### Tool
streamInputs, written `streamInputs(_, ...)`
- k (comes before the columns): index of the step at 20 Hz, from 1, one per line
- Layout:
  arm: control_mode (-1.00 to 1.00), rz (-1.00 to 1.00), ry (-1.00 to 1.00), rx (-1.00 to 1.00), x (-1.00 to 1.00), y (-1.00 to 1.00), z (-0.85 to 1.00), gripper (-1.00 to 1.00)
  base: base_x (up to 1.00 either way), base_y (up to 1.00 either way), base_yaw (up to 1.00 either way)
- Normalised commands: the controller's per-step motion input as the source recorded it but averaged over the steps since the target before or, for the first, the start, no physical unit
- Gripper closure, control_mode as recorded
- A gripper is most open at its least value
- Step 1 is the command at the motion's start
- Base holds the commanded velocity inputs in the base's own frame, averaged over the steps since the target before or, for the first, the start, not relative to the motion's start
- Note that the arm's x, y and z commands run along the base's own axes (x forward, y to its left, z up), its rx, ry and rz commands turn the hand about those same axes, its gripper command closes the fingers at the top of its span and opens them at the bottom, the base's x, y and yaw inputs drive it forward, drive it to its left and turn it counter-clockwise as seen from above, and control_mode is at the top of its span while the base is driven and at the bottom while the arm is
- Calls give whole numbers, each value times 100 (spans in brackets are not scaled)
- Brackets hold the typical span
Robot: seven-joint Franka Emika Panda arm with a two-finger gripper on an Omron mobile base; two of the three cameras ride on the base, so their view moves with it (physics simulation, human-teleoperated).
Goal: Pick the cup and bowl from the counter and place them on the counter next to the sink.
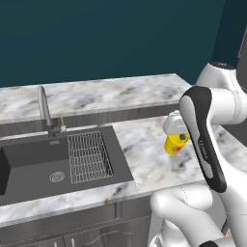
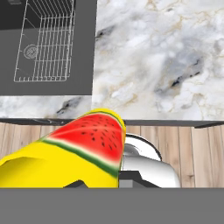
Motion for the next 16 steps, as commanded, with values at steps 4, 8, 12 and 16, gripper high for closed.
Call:
streamInputs(4,100,0,0,0,0,0,0,100,0,0,0)
streamInputs(8,100,0,0,0,0,0,0,100,0,5,0)
streamInputs(12,100,0,0,0,0,0,0,100,0,2,0)
streamInputs(16,100,0,0,0,0,0,0,100,0,0,0)
